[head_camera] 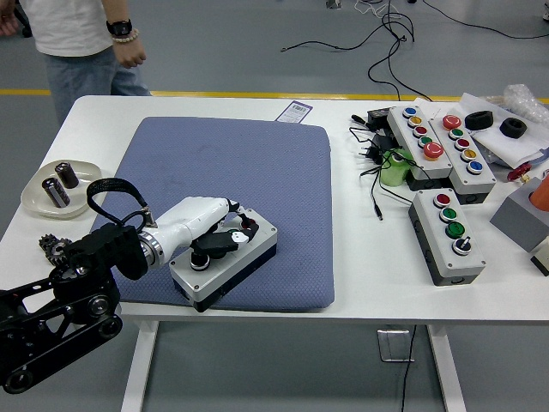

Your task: Pick up the button,place it on the desk,press the button,press the button

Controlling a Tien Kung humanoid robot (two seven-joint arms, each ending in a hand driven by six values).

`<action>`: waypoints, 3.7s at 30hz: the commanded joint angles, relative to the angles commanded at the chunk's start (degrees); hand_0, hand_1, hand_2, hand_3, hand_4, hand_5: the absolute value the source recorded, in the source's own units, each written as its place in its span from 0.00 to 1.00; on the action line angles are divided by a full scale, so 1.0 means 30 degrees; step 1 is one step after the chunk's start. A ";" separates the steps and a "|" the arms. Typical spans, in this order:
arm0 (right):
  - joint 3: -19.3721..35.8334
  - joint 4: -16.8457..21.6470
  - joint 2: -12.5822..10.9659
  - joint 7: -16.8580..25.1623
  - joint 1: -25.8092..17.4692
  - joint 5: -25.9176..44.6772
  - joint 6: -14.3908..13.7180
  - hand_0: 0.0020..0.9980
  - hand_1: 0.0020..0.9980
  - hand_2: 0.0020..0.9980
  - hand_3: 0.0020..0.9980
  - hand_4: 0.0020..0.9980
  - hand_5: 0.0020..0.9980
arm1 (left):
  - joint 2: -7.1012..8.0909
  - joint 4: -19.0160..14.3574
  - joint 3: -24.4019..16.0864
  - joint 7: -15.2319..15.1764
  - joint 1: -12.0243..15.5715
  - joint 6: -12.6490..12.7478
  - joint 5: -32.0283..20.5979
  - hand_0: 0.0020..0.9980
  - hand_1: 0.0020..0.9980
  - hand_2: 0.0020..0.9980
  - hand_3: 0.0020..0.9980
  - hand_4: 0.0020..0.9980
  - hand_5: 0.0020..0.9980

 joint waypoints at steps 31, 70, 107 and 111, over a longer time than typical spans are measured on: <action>-0.0334 0.0000 -0.0019 -0.0024 -0.0139 0.0402 -0.0012 0.53 0.64 0.69 0.61 0.28 0.12 | -0.0993 0.1476 -0.6144 -0.3449 0.1887 0.8449 -0.3689 0.43 0.57 0.60 0.87 0.63 1.00; -0.0232 0.0000 0.0042 -0.0034 -0.0170 0.0069 0.0028 0.54 0.64 0.69 0.61 0.28 0.12 | -0.1904 0.6761 -0.8514 -0.8060 0.2448 0.4264 -2.1483 0.75 0.81 0.84 0.84 0.59 1.00; -0.0761 0.0000 -0.0018 -0.0029 -0.0143 0.0391 0.0121 0.53 0.64 0.69 0.61 0.28 0.12 | -0.5116 1.0980 -1.0488 -0.8796 0.1242 0.2479 -1.3627 0.73 0.80 0.82 0.82 0.59 1.00; -0.0863 0.0000 -0.0069 -0.0048 -0.0188 0.0483 0.0116 0.53 0.64 0.69 0.61 0.28 0.12 | -0.5236 1.1024 -1.1111 -0.9187 0.1755 0.2753 -1.2510 0.73 0.79 0.82 0.81 0.59 1.00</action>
